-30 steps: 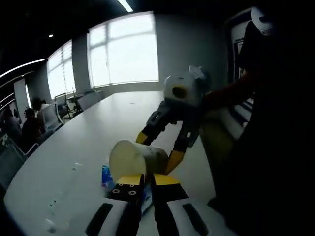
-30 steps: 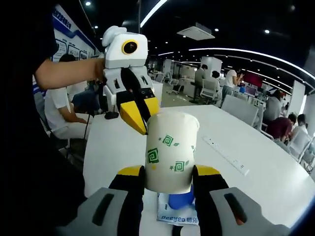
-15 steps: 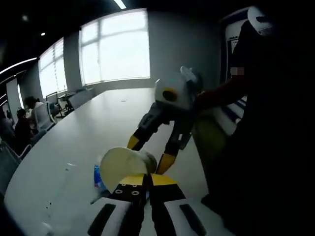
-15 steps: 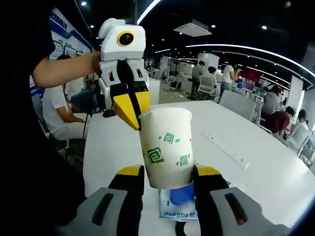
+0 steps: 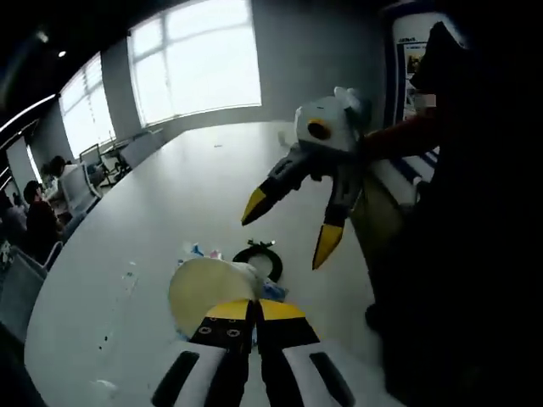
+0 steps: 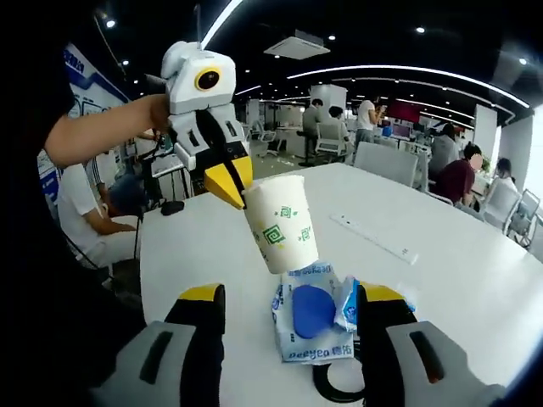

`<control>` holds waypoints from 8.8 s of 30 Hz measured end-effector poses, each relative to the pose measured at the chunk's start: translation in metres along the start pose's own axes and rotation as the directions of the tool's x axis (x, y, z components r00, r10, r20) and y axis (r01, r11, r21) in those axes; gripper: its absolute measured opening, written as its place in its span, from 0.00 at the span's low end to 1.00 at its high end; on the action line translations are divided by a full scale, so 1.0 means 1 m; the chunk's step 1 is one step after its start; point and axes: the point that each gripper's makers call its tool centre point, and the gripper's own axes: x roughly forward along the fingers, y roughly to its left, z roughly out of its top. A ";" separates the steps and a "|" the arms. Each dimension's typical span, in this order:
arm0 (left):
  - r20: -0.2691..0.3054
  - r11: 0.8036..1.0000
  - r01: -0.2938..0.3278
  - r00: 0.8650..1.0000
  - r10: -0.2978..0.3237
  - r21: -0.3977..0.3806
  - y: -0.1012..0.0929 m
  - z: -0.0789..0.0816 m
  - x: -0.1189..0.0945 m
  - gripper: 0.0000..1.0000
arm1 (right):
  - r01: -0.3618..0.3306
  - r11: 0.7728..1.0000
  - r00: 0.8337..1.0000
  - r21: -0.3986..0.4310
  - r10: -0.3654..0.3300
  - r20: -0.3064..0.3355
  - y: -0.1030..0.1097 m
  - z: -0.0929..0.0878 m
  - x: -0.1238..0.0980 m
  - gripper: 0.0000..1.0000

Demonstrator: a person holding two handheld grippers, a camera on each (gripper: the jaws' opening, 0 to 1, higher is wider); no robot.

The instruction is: Arrange the tabletop items into an orderly group along one side of the table until the central work area is clear of visible clutter.

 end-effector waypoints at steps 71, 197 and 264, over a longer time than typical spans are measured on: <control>-0.539 0.979 -0.151 0.818 0.200 0.134 0.114 -0.162 0.063 0.12 | 0.263 0.933 0.964 0.244 -0.245 -0.103 -0.020 -0.072 -0.067 0.84; -0.233 0.468 -0.522 0.806 0.544 -0.713 0.070 -0.075 0.178 0.20 | 0.144 0.952 0.977 0.272 -0.093 -0.193 -0.209 -0.128 0.084 0.21; -0.136 0.552 -0.448 0.847 0.514 -0.704 0.090 -0.034 0.179 0.00 | 0.235 0.862 0.970 0.450 -0.234 -0.057 -0.227 -0.096 0.038 0.00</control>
